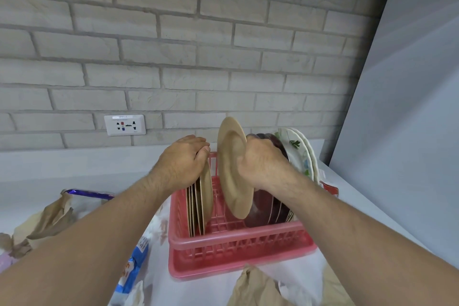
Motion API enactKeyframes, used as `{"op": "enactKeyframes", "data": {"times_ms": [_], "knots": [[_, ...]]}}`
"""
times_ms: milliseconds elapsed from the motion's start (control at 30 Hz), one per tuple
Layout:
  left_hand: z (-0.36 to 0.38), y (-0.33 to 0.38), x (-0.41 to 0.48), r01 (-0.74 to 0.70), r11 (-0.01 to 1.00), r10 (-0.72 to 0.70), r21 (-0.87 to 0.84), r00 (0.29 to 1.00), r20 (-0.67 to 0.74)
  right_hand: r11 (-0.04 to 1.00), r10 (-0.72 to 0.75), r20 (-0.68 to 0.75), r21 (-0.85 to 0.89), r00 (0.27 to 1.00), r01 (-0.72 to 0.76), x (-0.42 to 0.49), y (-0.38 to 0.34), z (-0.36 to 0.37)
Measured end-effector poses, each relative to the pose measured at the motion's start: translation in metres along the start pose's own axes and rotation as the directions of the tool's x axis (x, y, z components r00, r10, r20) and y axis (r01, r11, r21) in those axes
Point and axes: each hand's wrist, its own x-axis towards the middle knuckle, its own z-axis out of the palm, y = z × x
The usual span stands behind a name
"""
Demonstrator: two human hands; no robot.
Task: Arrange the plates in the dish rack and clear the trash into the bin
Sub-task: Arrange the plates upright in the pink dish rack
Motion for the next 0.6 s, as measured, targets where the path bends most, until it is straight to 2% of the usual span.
{"op": "enactKeyframes", "data": {"times_ms": [200,600], "knots": [[0.002,-0.002,0.001,0.012,1.000,-0.012,0.002,1.000,0.010,0.990,0.053,0.054,-0.131,0.997,-0.046,0.003,-0.002,0.000],[0.003,-0.002,0.001,0.021,1.000,-0.021,0.005,1.000,0.008,0.944,0.083,0.098,-0.328,0.992,-0.047,0.011,0.000,0.018]]}}
